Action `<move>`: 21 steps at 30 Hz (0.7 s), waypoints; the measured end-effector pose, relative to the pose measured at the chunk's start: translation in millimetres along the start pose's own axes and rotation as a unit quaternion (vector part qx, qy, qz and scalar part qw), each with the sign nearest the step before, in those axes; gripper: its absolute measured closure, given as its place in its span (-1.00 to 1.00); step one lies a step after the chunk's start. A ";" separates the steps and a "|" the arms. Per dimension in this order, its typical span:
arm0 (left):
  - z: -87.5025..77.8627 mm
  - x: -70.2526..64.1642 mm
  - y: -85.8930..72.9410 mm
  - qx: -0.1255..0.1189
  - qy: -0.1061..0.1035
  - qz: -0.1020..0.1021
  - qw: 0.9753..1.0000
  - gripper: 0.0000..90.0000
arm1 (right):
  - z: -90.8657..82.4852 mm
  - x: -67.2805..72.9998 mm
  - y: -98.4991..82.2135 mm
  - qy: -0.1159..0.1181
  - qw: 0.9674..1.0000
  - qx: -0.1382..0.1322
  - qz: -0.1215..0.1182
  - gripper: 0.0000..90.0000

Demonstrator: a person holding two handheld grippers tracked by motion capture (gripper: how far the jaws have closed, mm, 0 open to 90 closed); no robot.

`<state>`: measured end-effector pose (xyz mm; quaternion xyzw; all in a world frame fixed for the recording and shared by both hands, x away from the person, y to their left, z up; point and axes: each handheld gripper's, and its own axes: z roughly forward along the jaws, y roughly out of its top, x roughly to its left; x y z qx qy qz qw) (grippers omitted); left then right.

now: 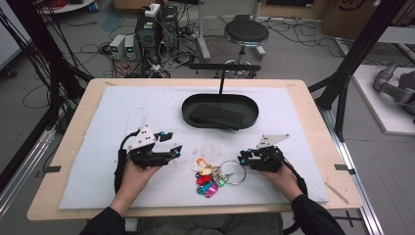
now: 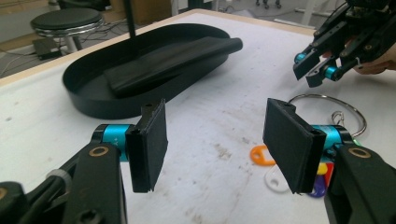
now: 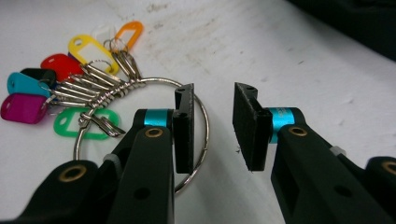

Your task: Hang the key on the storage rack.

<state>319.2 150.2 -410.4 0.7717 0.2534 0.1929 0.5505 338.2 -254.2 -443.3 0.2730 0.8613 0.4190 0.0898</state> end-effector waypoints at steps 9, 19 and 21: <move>-16.1 7.2 -8.7 -0.002 0.025 -0.012 1.000 -0.14 | 15.5 5.5 0.6 -0.008 0.999 0.043 -0.029 0.67; -17.0 6.6 -9.7 0.000 0.026 -0.009 1.000 -0.15 | 16.2 7.7 1.4 -0.015 0.998 0.043 -0.042 0.95; -16.6 6.6 -9.5 0.000 0.026 -0.009 1.000 -0.16 | 14.6 6.3 1.9 -0.022 0.998 0.035 -0.040 0.95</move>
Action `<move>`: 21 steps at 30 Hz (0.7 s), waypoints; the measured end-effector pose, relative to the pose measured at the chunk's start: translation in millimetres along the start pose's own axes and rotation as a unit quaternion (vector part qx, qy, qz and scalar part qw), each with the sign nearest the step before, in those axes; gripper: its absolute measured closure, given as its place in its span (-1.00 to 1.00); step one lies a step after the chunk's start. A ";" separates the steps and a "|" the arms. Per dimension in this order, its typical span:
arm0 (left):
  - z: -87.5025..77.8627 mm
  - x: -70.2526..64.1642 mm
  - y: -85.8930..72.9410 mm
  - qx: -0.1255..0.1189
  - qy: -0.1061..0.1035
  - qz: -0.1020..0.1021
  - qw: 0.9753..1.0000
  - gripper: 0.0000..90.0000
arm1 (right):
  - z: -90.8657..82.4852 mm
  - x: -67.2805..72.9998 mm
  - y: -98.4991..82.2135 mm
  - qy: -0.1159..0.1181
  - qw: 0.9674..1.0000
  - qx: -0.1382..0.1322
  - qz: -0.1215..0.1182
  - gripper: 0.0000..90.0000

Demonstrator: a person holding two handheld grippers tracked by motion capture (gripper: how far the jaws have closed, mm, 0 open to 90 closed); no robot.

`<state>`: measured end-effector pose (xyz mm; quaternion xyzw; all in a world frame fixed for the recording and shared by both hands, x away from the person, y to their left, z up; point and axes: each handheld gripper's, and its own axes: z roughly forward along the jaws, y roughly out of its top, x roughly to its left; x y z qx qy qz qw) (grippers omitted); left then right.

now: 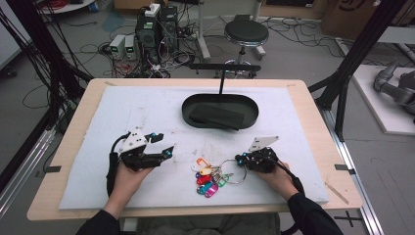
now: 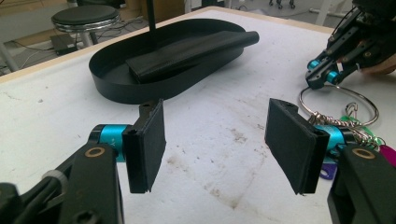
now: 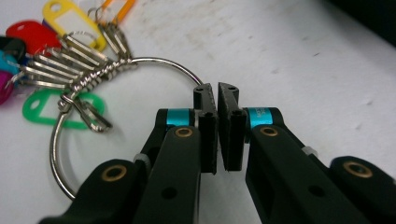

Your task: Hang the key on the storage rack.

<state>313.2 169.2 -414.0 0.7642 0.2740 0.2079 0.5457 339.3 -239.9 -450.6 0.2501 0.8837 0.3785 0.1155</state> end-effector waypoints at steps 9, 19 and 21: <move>1.6 -0.3 0.1 0.001 -0.001 0.000 1.000 -0.16 | -28.9 -9.7 6.2 -0.019 0.994 -0.098 0.045 0.96; 1.7 -1.7 1.0 -0.002 -0.001 0.002 1.000 -0.17 | -34.4 1.9 16.9 0.018 0.987 -0.146 0.061 0.96; 1.2 -1.3 1.0 -0.002 -0.001 0.002 1.000 -0.17 | -34.0 4.3 18.1 0.029 0.987 -0.147 0.066 0.95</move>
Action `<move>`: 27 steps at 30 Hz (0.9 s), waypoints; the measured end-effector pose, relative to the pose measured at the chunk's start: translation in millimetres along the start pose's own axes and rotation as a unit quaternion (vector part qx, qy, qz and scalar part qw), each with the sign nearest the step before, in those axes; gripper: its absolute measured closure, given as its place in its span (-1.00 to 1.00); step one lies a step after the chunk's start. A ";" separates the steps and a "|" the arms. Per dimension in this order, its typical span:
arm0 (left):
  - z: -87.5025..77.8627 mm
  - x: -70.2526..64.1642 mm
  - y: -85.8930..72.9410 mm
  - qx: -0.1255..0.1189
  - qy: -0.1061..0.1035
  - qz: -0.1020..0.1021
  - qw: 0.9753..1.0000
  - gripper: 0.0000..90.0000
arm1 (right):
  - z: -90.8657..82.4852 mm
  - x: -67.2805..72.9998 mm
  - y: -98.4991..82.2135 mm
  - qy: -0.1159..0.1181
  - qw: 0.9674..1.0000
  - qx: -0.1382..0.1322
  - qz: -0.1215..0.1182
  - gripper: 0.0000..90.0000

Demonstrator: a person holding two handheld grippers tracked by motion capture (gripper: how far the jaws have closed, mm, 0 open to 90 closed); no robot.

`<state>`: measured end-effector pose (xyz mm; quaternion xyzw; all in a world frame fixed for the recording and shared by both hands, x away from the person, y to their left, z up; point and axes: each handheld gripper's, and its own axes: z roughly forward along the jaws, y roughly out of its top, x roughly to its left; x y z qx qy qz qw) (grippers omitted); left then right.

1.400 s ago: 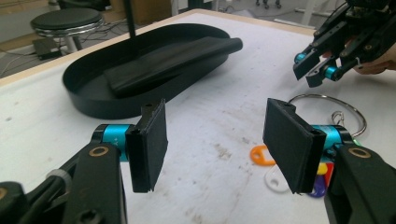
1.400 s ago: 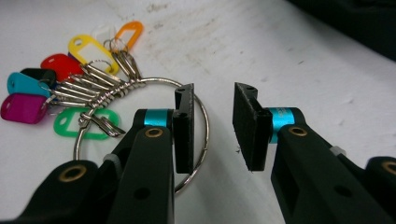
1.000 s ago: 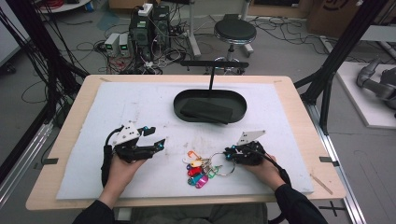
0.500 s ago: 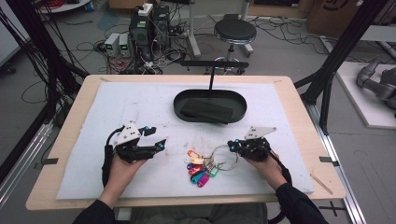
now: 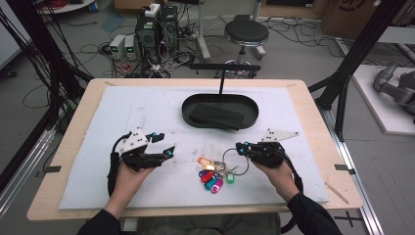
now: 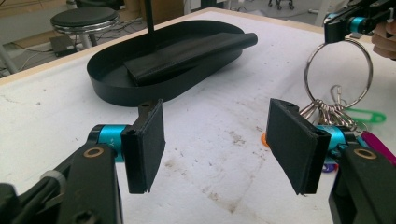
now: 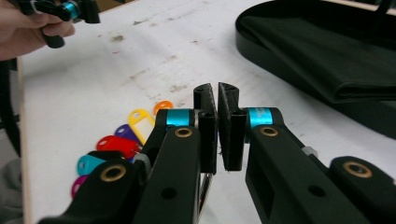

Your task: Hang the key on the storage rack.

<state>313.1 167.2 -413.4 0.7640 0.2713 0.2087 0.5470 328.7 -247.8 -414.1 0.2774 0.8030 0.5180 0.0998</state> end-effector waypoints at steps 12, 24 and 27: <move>-2.3 1.2 1.4 -0.007 0.003 -0.002 1.000 -0.18 | 4.4 2.4 -5.4 0.029 0.998 0.040 0.039 0.95; -1.0 1.3 1.8 -0.004 0.000 0.002 1.000 -0.18 | 10.4 -14.7 -23.4 -0.038 0.992 0.121 0.006 0.68; -2.3 3.4 1.1 -0.006 0.003 -0.001 1.000 -0.19 | 14.5 -17.1 -31.8 -0.047 0.987 0.157 0.000 0.65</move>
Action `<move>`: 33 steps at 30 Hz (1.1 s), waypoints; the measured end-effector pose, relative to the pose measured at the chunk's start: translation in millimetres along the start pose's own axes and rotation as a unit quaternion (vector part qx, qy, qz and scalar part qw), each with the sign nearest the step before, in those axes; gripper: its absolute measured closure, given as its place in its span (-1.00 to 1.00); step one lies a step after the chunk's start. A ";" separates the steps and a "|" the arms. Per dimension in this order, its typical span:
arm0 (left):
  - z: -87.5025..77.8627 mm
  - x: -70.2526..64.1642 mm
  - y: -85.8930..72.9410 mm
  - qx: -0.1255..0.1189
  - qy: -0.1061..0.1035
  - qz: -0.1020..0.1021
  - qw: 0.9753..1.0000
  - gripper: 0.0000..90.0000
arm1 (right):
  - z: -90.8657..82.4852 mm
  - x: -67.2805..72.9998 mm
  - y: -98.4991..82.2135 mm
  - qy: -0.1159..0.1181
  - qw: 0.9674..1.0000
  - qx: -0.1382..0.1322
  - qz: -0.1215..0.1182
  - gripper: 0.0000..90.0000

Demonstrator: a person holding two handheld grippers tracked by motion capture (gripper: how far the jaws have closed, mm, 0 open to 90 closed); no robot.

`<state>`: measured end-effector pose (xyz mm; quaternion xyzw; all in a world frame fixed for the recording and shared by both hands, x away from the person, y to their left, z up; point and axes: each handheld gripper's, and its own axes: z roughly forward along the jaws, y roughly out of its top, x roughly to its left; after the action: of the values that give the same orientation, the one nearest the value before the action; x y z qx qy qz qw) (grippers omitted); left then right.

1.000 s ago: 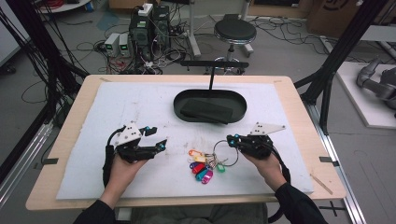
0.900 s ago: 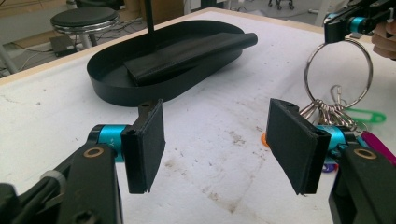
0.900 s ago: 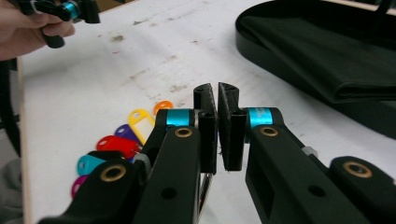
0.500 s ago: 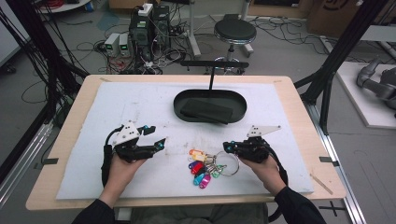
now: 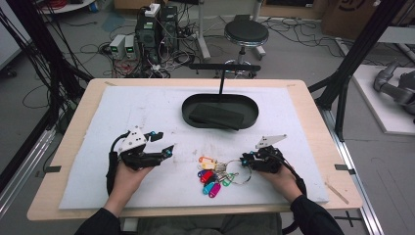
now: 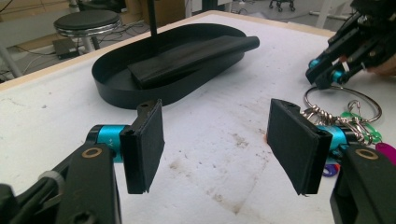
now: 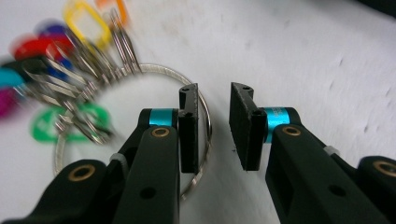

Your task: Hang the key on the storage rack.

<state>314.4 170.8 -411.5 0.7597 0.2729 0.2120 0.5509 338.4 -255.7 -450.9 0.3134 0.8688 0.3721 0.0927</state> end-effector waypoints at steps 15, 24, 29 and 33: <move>4.0 1.3 0.0 0.000 0.003 -0.003 1.000 -0.20 | -35.4 -9.1 5.2 -0.046 0.991 -0.118 0.043 0.97; 5.5 -0.3 1.3 -0.003 0.001 -0.001 1.000 -0.20 | -42.9 -5.7 6.7 -0.019 0.985 -0.155 0.068 0.97; 6.0 -0.1 1.4 -0.004 0.001 -0.001 1.000 -0.20 | -42.2 2.4 9.7 0.009 0.983 -0.169 0.072 0.96; 7.3 0.1 1.2 -0.004 -0.002 -0.002 1.000 -0.20 | -41.2 4.6 9.4 0.029 0.984 -0.159 0.076 0.94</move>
<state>319.3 165.3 -412.6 0.7577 0.2720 0.2102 0.5548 323.1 -272.2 -414.9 0.3494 0.7744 0.5201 0.0878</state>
